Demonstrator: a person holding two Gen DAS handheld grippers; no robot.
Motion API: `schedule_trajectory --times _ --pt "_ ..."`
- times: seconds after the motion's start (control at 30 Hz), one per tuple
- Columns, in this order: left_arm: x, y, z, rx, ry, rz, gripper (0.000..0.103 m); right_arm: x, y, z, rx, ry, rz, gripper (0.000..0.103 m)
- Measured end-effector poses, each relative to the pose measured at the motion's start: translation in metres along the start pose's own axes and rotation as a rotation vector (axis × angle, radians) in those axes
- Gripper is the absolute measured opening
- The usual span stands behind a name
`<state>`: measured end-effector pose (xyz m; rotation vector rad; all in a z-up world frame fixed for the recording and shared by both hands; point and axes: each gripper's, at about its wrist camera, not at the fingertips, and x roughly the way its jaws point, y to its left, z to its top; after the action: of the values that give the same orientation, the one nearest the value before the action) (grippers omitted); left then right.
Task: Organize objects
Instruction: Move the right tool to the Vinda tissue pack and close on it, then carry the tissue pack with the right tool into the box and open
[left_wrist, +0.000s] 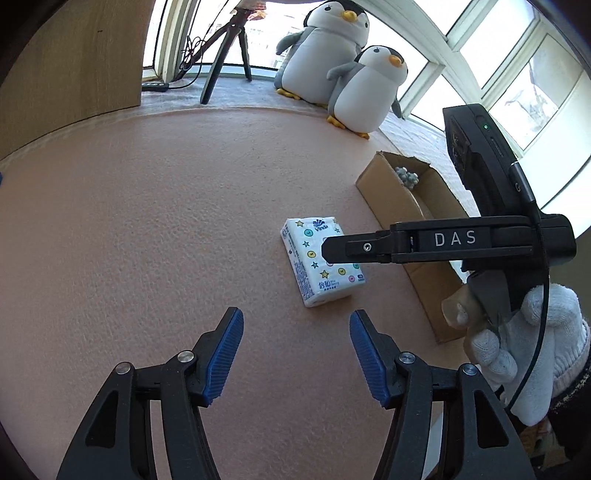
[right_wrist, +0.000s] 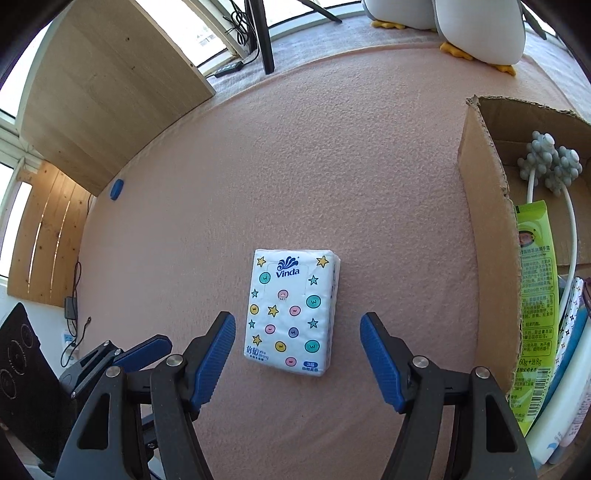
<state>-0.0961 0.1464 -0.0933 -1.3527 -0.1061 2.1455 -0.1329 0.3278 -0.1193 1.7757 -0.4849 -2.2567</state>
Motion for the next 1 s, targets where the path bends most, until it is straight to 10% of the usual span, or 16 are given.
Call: schedule_trajectory --times 1.0 --pt "0.052 -0.029 0.022 0.015 0.048 -0.068 0.053 0.006 0.007 -0.003 -0.054 -0.001 0.036 0.057"
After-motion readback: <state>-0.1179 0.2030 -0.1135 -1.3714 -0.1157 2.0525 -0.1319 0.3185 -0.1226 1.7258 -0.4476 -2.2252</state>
